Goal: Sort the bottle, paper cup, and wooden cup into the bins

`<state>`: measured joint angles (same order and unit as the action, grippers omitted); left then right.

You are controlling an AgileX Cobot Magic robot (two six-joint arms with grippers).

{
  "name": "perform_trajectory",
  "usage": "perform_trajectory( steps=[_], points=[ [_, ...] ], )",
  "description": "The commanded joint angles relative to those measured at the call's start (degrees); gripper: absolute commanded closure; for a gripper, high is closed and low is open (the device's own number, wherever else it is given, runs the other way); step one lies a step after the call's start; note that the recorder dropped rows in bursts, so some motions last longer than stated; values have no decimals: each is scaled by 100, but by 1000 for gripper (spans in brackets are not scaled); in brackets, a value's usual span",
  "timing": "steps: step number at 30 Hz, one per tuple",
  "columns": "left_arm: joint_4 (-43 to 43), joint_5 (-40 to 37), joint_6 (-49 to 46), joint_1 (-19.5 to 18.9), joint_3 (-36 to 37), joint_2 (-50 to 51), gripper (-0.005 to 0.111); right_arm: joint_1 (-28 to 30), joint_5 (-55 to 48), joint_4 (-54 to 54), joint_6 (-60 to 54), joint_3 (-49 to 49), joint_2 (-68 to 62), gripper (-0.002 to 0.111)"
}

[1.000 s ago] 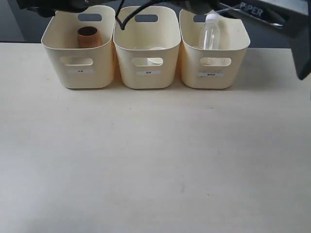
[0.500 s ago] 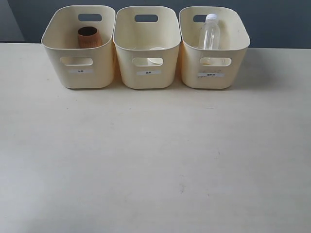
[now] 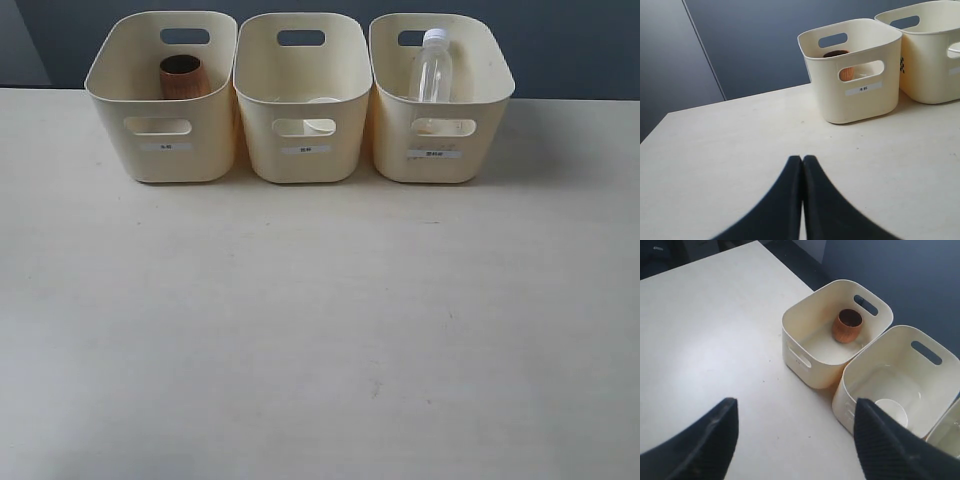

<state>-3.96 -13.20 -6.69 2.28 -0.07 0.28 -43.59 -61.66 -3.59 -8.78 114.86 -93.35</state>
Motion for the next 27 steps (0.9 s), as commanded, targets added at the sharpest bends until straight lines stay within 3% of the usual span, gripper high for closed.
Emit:
perform_trajectory(
  steps=[1,12,16,19,27],
  points=[
    [0,41,11,18,7,-28,107,30,-571,95,26,24,477,45],
    [0,41,11,18,7,-28,107,30,-830,270,258,-212,1680,45],
    [0,29,11,18,7,-28,107,30,-830,638,350,-1249,2601,45],
    [0,29,11,18,7,-28,107,30,-817,1138,754,-2558,3564,45],
    [0,29,11,18,7,-28,107,30,289,1924,1693,-5240,5939,45]
  ],
)
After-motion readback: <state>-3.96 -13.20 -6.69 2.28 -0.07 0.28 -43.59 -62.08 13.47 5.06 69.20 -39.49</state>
